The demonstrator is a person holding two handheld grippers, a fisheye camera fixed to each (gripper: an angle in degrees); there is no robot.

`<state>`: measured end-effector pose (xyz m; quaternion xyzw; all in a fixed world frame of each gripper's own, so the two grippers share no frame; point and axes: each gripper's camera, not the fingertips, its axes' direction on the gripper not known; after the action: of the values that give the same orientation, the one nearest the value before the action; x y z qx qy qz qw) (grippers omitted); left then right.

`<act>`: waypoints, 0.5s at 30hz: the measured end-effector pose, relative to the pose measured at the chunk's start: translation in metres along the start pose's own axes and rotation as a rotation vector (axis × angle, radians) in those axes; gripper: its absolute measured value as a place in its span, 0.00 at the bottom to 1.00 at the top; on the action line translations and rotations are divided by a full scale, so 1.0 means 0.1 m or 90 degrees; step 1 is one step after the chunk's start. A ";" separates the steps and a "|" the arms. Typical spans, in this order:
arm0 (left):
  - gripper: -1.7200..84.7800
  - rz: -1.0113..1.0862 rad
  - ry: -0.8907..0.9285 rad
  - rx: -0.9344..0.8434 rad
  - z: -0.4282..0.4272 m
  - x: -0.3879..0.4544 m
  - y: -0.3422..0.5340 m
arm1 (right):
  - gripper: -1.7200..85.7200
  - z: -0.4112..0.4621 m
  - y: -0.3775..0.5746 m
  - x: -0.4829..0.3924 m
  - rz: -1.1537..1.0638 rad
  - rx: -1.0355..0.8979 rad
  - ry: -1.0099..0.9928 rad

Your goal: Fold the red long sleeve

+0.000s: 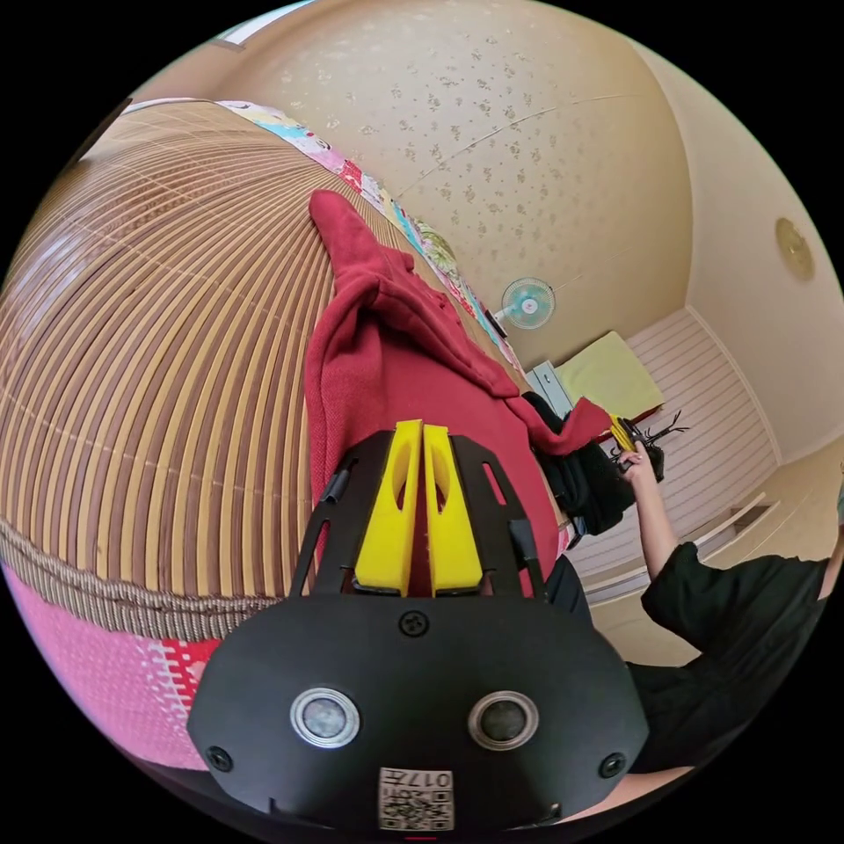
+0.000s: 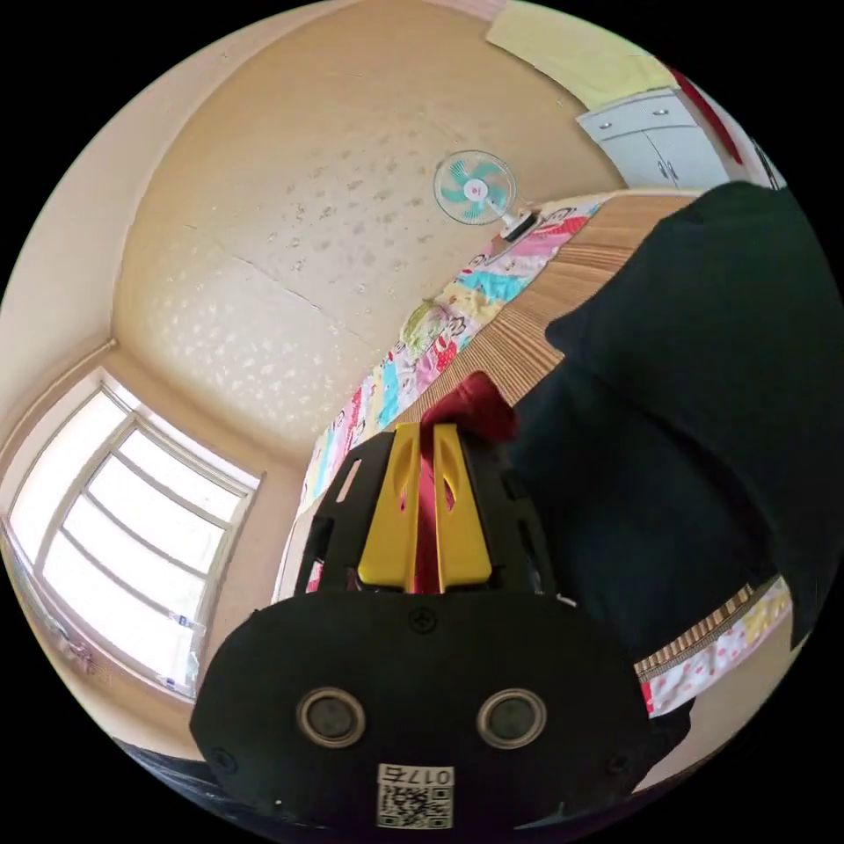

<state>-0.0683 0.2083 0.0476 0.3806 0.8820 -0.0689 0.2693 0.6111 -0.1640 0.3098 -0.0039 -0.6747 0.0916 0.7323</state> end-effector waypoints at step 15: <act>0.01 0.005 0.011 0.005 -0.18 -0.17 0.09 | 0.06 -0.23 0.60 -0.12 -0.024 0.100 0.290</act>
<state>-0.0597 0.2102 0.0725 0.3855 0.8827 -0.0679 0.2601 0.6253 -0.1041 0.2878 0.0454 -0.4831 0.1272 0.8651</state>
